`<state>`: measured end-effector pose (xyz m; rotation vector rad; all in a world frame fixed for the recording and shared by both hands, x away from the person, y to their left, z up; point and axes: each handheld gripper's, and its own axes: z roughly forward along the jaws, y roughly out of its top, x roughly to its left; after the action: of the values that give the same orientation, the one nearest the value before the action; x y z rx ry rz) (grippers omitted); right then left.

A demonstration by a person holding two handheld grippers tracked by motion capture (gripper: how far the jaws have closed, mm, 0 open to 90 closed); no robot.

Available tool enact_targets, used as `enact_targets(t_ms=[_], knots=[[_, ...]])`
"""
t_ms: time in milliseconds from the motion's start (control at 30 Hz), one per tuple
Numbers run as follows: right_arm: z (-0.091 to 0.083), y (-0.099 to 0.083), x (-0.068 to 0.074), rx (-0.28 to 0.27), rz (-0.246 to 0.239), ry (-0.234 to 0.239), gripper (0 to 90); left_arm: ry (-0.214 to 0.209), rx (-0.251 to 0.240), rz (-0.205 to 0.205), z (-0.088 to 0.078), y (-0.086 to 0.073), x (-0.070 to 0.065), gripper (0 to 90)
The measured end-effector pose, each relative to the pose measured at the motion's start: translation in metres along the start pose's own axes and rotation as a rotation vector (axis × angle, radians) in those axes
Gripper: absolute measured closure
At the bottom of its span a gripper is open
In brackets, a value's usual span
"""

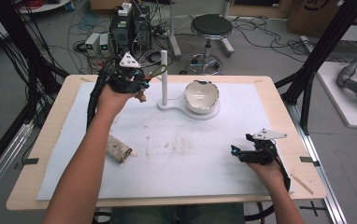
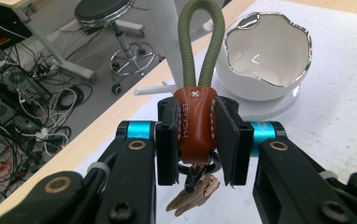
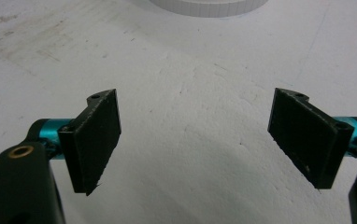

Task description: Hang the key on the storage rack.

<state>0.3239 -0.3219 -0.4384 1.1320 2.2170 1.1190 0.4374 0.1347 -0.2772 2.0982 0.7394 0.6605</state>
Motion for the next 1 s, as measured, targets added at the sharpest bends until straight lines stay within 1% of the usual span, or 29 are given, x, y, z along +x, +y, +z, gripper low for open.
enact_targets(t_ms=[33,367,433,467,533,600,700,733,767,867,1000], knots=[[0.0,0.0,0.0,0.002,0.003,-0.001,17.4,0.003,0.009,0.003,0.001,0.0,0.0,70.5],[0.001,-0.001,0.0,0.011,-0.001,-0.002,17.4,0.011,0.03,-0.001,0.011,-0.002,0.001,70.3],[0.001,-0.001,0.0,0.012,0.0,-0.001,17.4,0.0,0.039,-0.007,0.013,-0.003,0.002,69.7],[0.001,-0.001,0.0,0.011,0.004,-0.002,17.4,0.003,0.04,-0.007,0.013,-0.004,0.001,68.8],[0.0,-0.001,-0.001,0.011,0.001,-0.004,17.4,0.004,0.045,0.012,0.014,-0.004,0.0,65.5],[0.0,-0.001,-0.001,0.009,0.003,-0.006,17.4,0.016,0.044,0.007,0.014,-0.006,0.0,56.8],[0.0,-0.001,0.0,0.007,0.01,-0.001,17.4,0.026,0.04,-0.001,0.011,-0.01,0.0,50.5],[0.0,-0.001,0.0,0.004,0.008,0.002,17.4,0.029,0.035,-0.006,0.009,-0.012,0.0,44.7],[0.0,-0.001,0.0,0.004,0.008,0.002,17.4,0.034,0.031,-0.009,0.007,-0.014,0.0,44.7],[0.0,0.0,0.001,0.006,0.005,0.005,17.4,0.038,0.014,-0.02,0.002,-0.022,-0.001,38.6],[0.001,-0.001,0.002,0.007,0.0,0.0,17.4,0.038,-0.01,-0.037,-0.008,-0.032,-0.002,34.1]])
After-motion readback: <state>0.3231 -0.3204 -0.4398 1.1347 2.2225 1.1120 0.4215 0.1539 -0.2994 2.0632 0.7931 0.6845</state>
